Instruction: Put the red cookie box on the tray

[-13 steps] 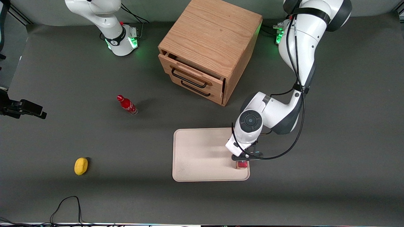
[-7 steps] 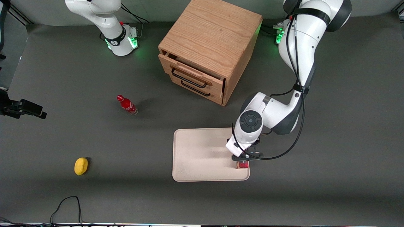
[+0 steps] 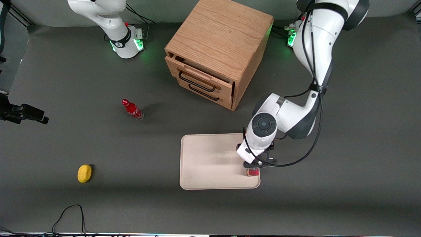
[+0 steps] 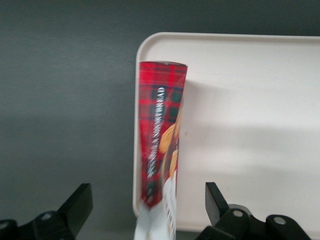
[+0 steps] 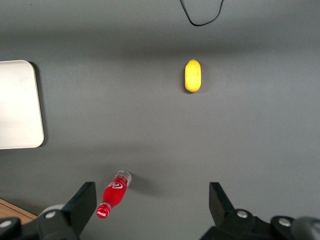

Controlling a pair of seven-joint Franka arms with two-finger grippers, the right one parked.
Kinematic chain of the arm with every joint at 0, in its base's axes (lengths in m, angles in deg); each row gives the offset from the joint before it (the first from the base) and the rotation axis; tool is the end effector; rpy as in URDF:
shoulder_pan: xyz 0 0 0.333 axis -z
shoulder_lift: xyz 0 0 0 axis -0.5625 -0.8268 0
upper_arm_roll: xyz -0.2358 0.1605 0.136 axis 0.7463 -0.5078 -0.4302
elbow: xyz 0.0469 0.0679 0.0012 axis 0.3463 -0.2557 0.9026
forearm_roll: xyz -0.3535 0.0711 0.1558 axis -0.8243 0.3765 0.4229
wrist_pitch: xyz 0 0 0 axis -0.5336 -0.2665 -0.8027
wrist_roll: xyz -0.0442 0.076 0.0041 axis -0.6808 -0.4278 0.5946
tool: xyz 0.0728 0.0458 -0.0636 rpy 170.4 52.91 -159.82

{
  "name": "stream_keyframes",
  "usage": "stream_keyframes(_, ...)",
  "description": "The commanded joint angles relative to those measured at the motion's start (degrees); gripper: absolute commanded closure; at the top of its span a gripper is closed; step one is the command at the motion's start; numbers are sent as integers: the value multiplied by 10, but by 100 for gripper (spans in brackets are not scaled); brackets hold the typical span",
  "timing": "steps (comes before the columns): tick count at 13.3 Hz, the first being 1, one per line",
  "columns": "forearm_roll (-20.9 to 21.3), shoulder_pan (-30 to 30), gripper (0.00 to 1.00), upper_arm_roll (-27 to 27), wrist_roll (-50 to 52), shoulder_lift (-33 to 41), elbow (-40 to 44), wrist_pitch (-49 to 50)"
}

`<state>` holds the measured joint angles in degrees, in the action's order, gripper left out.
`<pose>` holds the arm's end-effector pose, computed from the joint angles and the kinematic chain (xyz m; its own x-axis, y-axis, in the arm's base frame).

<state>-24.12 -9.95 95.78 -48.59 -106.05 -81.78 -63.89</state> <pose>0.6503 -0.3551 0.3239 0.9964 0.0817 0.0213 0.0828 -0.9949 -0.0583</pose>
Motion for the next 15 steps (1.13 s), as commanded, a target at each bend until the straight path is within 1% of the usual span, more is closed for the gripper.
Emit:
stream_keyframes(1,2,-5,0,1,-3,107,-16,117)
stream_keyframes(4,-3,-5,0,4,-3,184,-15,193)
stream_keyframes(6,-23,-6,0,2,-4,224,-16,223)
stream_keyframes(7,-25,-12,0,1,-6,236,-16,239)
stream_keyframes(9,-30,-47,0,2,-48,259,-20,271)
stream_keyframes(11,-55,-93,0,2,-102,280,-24,305)
stream_keyframes(12,-55,-113,0,2,-128,292,-30,314)
stream_keyframes(15,-55,-161,0,1,-177,347,-98,298)
